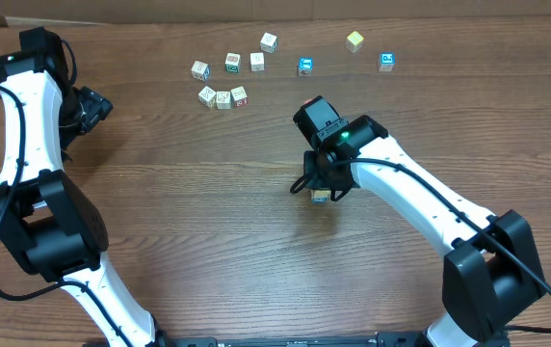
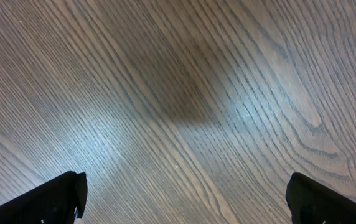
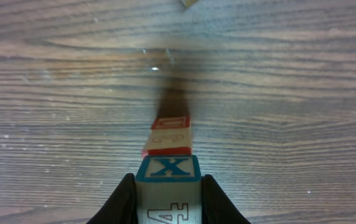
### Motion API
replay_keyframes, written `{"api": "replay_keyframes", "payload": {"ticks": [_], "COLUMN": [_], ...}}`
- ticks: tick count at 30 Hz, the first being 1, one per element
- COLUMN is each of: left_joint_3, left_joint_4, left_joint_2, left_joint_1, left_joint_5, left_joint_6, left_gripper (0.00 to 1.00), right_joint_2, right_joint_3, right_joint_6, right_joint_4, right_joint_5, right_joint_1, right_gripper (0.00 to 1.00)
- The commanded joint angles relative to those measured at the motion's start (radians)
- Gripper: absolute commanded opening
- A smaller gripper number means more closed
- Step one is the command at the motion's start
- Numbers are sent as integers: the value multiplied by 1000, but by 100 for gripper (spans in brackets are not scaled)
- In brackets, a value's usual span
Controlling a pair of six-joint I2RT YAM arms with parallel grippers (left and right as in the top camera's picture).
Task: Form a tower
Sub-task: 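Lower the X block toward the top 3 block with the right gripper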
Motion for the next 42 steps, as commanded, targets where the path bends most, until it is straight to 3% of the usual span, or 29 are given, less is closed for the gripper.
{"api": "replay_keyframes", "payload": {"ticks": [1, 12, 19, 42], "left_joint_3": [13, 13, 13, 13], "left_joint_4": [1, 1, 1, 1], "left_joint_2": [3, 3, 3, 3], "left_joint_1": [-6, -6, -6, -6], "left_joint_5": [-3, -3, -3, -3], "left_joint_6": [8, 8, 8, 8], "left_gripper": [99, 99, 99, 100], "right_joint_2": [0, 0, 0, 0], "right_joint_3": [-24, -24, -21, 18], "right_joint_6": [-3, -3, -3, -29], "right_joint_4": [15, 18, 5, 11], "right_joint_5": [16, 15, 15, 26], "right_joint_1": [6, 6, 6, 5], "right_gripper": [17, 18, 11, 13]}}
